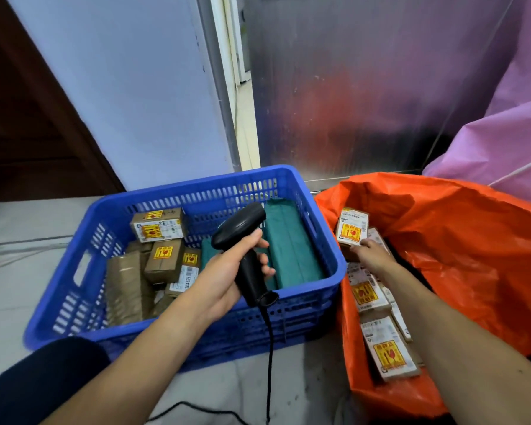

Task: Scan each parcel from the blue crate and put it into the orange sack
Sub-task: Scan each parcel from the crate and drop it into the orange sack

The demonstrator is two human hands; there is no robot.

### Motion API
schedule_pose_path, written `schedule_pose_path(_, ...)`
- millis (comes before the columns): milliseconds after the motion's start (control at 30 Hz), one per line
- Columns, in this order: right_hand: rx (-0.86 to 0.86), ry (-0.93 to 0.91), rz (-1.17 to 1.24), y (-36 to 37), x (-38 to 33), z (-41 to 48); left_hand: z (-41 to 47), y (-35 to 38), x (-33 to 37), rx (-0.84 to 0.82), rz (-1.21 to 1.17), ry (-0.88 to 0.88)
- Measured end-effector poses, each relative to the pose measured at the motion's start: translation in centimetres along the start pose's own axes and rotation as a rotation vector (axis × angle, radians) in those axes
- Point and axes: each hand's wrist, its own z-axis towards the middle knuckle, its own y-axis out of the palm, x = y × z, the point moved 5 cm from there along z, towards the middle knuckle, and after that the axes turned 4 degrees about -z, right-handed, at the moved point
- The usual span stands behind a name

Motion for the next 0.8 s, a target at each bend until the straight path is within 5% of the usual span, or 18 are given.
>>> schedule_pose_path(200,0.098,-0.023,-0.141,0.1,1.6,4.5,-1.2,-2.1,2.5,0.031,-0.033,0.078)
schedule_pose_path(367,0.246,-0.008,-0.293,-1.5,-4.2,-2.7,-2.7,-3.9,5.1,0.034,-0.06,0.137)
schedule_pose_path(567,0.383,-0.281,-0.33,-1.1,-13.7,-7.6,-5.4,-8.0,8.4,0.133,-0.023,0.218)
schedule_pose_path(800,0.183,-0.645,-0.449,5.6,-24.4,-13.4,-10.4,-13.6,12.5,0.217,-0.062,0.323)
